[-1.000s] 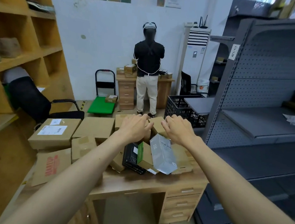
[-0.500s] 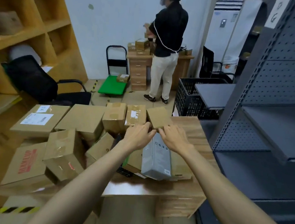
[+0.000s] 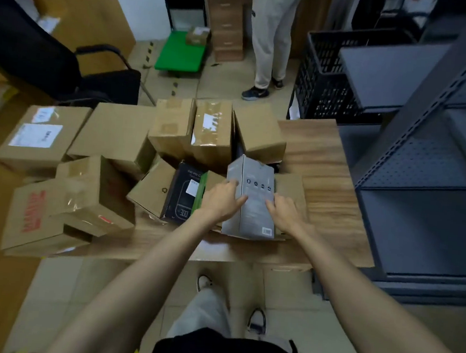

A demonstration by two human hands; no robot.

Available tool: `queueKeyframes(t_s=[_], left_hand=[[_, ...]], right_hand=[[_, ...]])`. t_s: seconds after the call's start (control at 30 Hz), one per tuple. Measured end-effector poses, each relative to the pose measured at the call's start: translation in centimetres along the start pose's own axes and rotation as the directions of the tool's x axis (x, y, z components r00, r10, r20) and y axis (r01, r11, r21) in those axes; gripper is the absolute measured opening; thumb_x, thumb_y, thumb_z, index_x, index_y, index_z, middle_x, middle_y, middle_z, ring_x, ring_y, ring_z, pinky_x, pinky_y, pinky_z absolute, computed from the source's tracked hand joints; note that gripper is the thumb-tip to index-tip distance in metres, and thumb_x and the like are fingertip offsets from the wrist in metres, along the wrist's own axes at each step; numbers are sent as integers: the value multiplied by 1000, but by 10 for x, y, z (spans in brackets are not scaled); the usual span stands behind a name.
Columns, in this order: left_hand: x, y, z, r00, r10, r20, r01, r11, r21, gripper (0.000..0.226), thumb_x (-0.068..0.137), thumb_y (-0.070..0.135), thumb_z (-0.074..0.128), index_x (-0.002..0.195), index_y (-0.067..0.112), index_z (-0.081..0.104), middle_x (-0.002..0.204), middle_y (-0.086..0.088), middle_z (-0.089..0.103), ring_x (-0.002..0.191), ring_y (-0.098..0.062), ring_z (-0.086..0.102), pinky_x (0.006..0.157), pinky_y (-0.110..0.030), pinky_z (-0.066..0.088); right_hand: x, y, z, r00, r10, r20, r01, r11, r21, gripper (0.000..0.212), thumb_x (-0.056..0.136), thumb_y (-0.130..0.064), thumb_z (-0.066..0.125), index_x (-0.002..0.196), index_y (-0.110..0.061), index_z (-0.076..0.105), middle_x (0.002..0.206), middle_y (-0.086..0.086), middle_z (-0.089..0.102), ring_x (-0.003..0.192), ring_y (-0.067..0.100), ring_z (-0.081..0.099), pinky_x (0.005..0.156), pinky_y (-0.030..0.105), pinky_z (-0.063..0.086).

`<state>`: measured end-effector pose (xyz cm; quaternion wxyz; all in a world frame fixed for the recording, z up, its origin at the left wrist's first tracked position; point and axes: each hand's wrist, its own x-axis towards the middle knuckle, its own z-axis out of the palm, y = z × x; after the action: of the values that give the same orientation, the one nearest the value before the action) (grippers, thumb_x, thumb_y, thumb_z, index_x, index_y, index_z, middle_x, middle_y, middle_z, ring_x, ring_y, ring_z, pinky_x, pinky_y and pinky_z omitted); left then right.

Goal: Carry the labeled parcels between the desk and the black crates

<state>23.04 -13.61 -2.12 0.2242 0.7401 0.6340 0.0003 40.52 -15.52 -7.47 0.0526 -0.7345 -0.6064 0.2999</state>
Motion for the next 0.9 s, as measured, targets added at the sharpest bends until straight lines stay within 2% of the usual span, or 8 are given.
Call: queueKeyframes(t_s=[0.2,0.33,0.43,0.57,0.67,0.77,0.87,0.9], left_hand=[[21,-17,28,989,-128,68,134,987,-93,61,97,51,60,144,15,46,137,-12,59,120,-32,60,96,-47,52],[25,-19,43,979,-122,166,142,984,-110,51,96,51,61,132,16,52,129,-10,64,111,-30,64,92,-47,54],[25,-21,50,976,-72,206,104,983,-153,45,96,41,64,131,16,51,134,-9,61,118,-30,62,96,-50,53],[26,-29,49,975,-15,220,54,984,-172,45,98,30,64,137,15,47,137,-14,60,123,-36,60,100,-54,51],[24,-30,40,974,36,222,13,977,-212,52,100,26,61,147,15,43,141,-14,59,126,-34,58,105,-51,48],[22,-32,34,979,59,195,-4,962,-272,53,99,23,58,150,15,44,140,-13,60,124,-34,60,104,-50,49],[17,-31,30,991,31,129,22,923,-384,52,97,28,62,146,16,48,138,-9,62,119,-30,62,99,-50,53],[14,-30,31,994,5,113,44,902,-429,54,97,32,64,146,15,49,138,-7,62,119,-27,63,97,-51,54]], right_hand=[[27,20,28,986,120,120,-137,980,146,55,90,-57,41,117,-13,58,122,16,66,108,38,63,90,49,53],[36,24,40,958,199,208,-253,927,277,55,96,-44,58,133,-5,48,132,15,60,118,36,60,98,46,49],[42,29,47,943,230,239,-315,845,431,50,95,-36,63,127,-3,46,128,12,62,114,33,62,95,43,52],[36,24,39,935,269,229,-353,751,558,39,96,-25,64,125,0,53,124,18,65,101,29,65,73,30,54],[32,26,36,943,269,196,-333,771,543,31,97,-20,62,118,3,64,117,19,69,88,20,61,52,16,39],[22,23,29,955,264,138,-293,754,588,25,96,-9,62,116,7,62,92,9,65,69,10,54,45,7,36],[12,19,23,972,227,52,-205,724,658,25,93,-7,65,114,-1,53,88,3,57,77,13,59,62,10,48],[7,17,21,978,207,35,-176,715,677,27,92,-10,67,112,-6,49,98,7,61,88,22,64,76,24,55]])
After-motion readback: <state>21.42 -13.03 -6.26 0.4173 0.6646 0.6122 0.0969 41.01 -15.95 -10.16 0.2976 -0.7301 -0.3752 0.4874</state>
